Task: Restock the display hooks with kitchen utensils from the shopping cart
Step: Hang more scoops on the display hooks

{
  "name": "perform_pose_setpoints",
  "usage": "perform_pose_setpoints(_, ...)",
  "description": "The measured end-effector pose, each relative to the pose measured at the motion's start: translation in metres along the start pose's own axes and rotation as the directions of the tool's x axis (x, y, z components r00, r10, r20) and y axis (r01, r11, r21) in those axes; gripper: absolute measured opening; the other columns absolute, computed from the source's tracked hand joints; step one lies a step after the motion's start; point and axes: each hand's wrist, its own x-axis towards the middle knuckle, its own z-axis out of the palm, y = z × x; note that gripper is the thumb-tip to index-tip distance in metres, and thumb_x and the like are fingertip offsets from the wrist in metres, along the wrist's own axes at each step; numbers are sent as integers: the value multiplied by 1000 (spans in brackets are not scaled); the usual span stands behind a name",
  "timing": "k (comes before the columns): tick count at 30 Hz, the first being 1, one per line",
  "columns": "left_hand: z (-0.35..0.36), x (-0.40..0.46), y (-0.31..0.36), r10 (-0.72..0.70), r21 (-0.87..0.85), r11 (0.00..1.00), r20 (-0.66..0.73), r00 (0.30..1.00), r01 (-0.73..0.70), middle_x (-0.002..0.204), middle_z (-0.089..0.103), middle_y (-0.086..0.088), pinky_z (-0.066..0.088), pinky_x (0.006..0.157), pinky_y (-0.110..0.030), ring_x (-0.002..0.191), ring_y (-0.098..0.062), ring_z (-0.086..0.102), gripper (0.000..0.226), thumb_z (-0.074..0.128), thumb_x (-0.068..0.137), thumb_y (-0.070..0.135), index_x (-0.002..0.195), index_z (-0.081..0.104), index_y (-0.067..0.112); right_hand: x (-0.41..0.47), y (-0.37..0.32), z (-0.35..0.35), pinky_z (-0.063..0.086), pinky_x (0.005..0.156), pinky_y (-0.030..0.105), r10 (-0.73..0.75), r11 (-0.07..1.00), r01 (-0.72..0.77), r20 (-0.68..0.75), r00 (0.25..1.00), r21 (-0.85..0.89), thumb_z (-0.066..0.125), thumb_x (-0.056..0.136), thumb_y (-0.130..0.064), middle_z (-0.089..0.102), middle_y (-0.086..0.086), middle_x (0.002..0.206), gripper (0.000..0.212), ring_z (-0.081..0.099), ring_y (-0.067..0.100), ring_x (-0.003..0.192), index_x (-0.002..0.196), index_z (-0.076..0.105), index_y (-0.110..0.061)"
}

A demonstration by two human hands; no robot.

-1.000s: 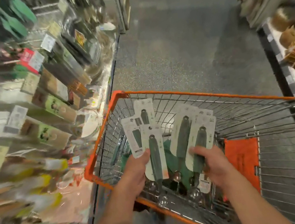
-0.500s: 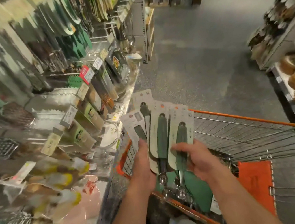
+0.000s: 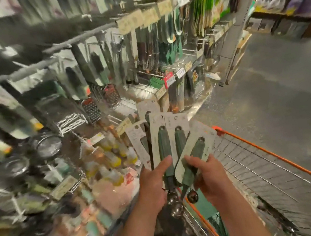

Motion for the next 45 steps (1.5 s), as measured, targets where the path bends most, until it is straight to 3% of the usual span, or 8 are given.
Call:
perform_pose_setpoints(6, -56, -47, -1, 59, -87, 992, -357, 932, -96, 132, 69, -6, 53, 103, -60, 122, -31, 66, 118, 104, 40, 50, 142, 51, 19, -9, 6, 38, 55, 51, 32, 112, 993, -116, 307, 945, -5, 72, 84, -1, 72, 15, 81, 26, 69, 27, 63, 109, 65, 1)
perform_pose_setpoints(16, -135, -163, -20, 140, -283, 863, -662, 736, -418, 122, 75, -12, 54, 99, -63, 112, -36, 72, 79, 89, 65, 35, 137, 61, 17, -87, 71, 114, 41, 46, 28, 297, 924, -60, 609, 735, -379, 78, 84, -12, 76, 13, 89, 26, 62, 29, 63, 108, 72, -4)
perform_pose_setpoints(20, -169, -206, -24, 171, -288, 806, -723, 669, -517, 118, 76, -17, 63, 85, -52, 107, -35, 74, 55, 79, 82, 19, 134, 63, 9, -130, 94, 145, 61, 79, 50, 352, 888, 15, 700, 622, -459, 73, 91, -14, 79, 5, 103, 24, 76, 29, 96, 115, 73, -16)
perform_pose_setpoints(26, -224, -267, -21, 214, -274, 747, -764, 609, -606, 116, 76, -18, 55, 99, -58, 108, -37, 73, 48, 78, 83, 13, 130, 66, 10, -198, 125, 195, 62, 73, 32, 402, 882, 28, 783, 476, -470, 67, 95, -6, 79, 9, 107, 25, 76, 26, 99, 119, 72, -8)
perform_pose_setpoints(30, -281, -313, -12, 222, -230, 728, -813, 539, -646, 114, 76, -19, 59, 94, -56, 106, -38, 74, 38, 72, 91, 3, 129, 67, 9, -237, 171, 240, 59, 93, 52, 457, 849, 19, 750, 478, -529, 74, 91, -12, 78, 9, 113, 35, 75, 31, 104, 126, 69, -15)
perform_pose_setpoints(34, -335, -358, -5, 228, -182, 708, -855, 466, -682, 112, 78, -15, 59, 94, -53, 104, -36, 75, 36, 72, 91, 0, 125, 69, 12, -279, 208, 283, 63, 73, 45, 518, 826, -44, 727, 452, -561, 78, 84, -15, 76, 10, 115, 46, 75, 31, 102, 127, 65, -19)
perform_pose_setpoints(38, -385, -391, 0, 251, -115, 692, -887, 387, -712, 111, 79, -7, 58, 96, -50, 103, -28, 76, 36, 72, 91, -1, 121, 69, 19, -315, 235, 325, 54, 100, 58, 525, 795, 55, 730, 438, -604, 88, 64, -27, 77, 5, 116, 63, 71, 32, 113, 123, 68, -23)
perform_pose_setpoints(45, -438, -417, 13, 230, -86, 676, -919, 320, -732, 116, 78, -4, 57, 99, -49, 107, -27, 75, 40, 76, 90, 2, 124, 68, 22, -345, 248, 372, 55, 101, 51, 450, 814, 153, 774, 445, -561, 79, 90, -16, 79, 2, 111, 31, 74, 26, 106, 120, 73, -16)
